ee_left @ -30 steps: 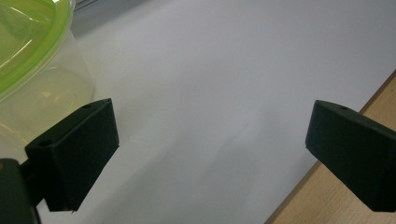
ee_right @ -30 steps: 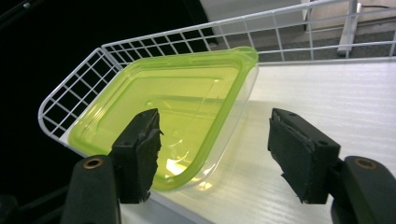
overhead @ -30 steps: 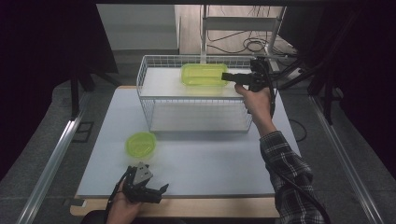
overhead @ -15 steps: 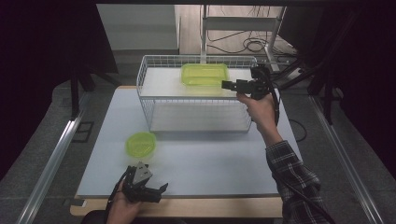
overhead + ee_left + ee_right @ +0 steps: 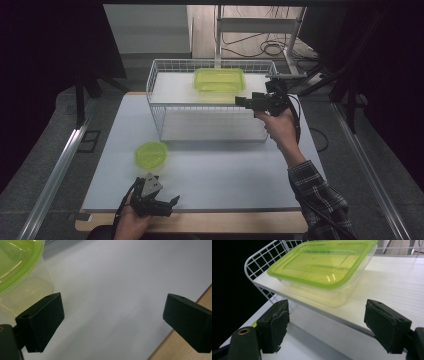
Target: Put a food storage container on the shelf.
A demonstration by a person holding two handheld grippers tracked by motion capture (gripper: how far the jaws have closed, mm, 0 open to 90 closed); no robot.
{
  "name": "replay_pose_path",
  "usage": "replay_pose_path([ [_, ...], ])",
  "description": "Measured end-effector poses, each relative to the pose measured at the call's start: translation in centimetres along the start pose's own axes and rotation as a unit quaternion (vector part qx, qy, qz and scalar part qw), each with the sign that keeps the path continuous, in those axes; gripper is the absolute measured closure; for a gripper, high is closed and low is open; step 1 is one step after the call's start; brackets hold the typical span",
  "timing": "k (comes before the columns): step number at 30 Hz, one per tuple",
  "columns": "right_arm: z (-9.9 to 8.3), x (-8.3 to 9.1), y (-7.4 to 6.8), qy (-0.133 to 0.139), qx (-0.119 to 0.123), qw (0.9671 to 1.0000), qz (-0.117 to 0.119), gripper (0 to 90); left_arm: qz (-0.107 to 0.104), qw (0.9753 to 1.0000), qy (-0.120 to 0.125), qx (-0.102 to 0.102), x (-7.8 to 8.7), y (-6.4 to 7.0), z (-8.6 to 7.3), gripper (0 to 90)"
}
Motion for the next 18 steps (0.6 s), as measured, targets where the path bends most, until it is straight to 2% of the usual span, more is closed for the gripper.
replay_pose_path([
  [7,-1.4,0.3,-0.6,-0.007,0.007,0.9998,0.015,17.1,-0.009,0.9999,-0.009,0.009,-0.1,0.1,0.0,3.5],
  [18,-4.1,0.6,-1.2,-0.019,0.036,0.9990,0.016,12.3,-0.007,0.9999,-0.010,0.003,-0.2,0.2,0.0,3.4],
])
Point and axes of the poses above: each handheld gripper's, and its own axes: x roughly backward along the jaws, z roughly out of its top, y roughly to its right, the point moved 3 cm from there along -x, roughly forward along the jaws
